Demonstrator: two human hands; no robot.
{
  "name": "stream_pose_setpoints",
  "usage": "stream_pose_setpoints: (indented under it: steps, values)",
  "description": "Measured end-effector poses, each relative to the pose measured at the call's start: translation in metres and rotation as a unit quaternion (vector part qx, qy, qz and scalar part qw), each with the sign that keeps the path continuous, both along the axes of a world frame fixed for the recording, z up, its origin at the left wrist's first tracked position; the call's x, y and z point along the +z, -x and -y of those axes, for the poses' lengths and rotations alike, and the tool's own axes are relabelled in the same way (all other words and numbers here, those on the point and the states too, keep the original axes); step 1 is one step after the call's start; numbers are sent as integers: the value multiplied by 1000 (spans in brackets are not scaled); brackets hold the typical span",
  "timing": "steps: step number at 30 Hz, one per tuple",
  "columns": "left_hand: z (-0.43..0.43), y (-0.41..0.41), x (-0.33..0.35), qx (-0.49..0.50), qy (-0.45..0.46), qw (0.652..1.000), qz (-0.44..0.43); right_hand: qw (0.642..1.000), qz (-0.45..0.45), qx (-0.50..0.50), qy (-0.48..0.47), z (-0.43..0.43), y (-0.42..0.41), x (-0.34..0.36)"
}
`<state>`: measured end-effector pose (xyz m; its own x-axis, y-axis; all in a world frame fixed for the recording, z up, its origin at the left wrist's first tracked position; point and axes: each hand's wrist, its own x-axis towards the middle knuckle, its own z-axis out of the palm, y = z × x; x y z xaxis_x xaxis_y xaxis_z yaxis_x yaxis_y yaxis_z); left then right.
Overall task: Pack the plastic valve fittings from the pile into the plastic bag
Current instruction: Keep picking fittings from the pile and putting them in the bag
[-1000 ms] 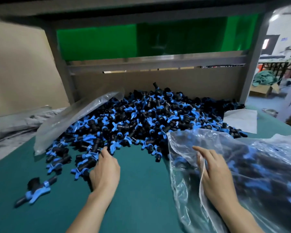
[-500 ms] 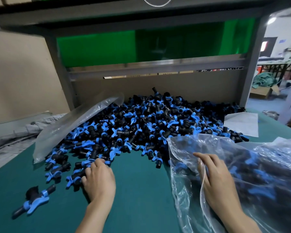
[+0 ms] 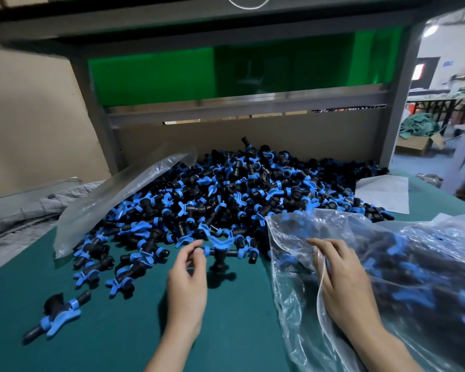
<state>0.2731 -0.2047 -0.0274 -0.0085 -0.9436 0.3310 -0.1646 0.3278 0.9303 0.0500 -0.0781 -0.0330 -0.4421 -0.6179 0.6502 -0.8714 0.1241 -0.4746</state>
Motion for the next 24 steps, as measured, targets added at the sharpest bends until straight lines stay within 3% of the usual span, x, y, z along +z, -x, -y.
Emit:
stream_pose_setpoints:
  steps: [4, 13, 24]
  values:
    - [-11, 35, 2, -65, -84, 986, -126, 1000, -2, 0, 0, 0, 0, -1]
    - [-1, 36, -8, -57, -153, 973, -163, 1000, 0, -1, -3, 1, 1, -1]
    - [-5, 34, -5, -72, -163, 962, -205, 1000, -1, -1, -1, 1, 2, -1]
